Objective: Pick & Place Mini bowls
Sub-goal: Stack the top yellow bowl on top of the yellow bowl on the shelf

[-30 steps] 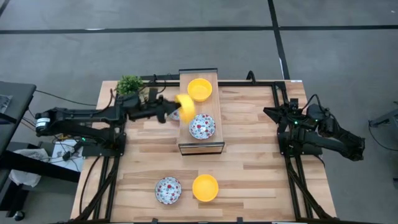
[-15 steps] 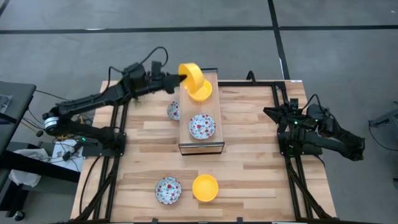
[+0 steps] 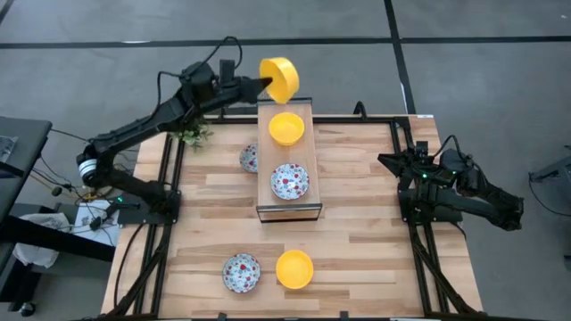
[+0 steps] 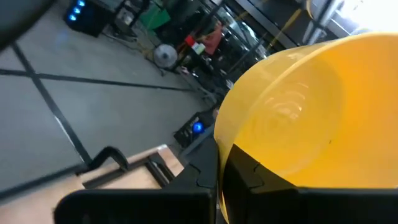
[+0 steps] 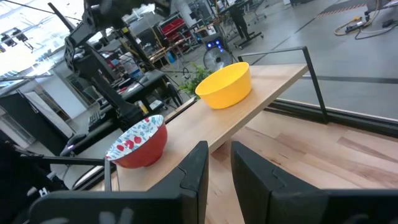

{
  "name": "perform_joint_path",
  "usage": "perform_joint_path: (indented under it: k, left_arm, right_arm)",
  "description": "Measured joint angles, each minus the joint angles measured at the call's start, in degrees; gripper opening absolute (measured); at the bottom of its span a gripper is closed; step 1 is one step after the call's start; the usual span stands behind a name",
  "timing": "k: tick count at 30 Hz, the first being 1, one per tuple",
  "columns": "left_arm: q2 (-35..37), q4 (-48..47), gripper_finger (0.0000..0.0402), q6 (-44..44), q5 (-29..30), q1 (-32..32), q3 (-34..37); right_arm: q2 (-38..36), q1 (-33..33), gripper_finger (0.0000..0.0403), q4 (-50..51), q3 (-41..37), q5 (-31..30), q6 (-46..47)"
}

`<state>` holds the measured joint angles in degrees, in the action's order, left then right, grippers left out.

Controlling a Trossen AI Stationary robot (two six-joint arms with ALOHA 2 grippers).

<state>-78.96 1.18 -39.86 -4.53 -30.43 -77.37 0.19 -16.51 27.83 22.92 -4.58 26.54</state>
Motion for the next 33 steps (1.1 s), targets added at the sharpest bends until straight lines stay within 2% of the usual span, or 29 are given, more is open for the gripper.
perform_joint_path:
  k: [6,14,19,26,33]
  left_arm:
    - [-4.55,-0.46,0.0003,-4.44,0.03,-2.91,-1.74]
    - [-8.21,-0.61,0.0003,-10.19,-4.48,-4.87,-1.76]
    - [-8.35,-6.52,0.0003,-10.60,-4.97,-5.91,-1.83]
    - [-8.37,-16.24,0.0003,-11.68,-2.74,-5.54,-1.83]
    - [-8.55,-20.10,0.0003,-12.13,1.69,-3.02,-1.76]
  right_arm:
    - [0.00,-0.02,0.0058,0.00,0.00,0.00,-0.01]
    - [0.00,-0.02,0.0058,0.02,0.00,0.00,-0.01]
    - [0.00,-0.02,0.0058,0.02,0.00,0.00,-0.01]
    - [0.00,0.00,0.0058,0.02,0.00,0.00,-0.01]
    - [0.00,-0.02,0.0058,0.04,0.00,-0.02,-0.03]
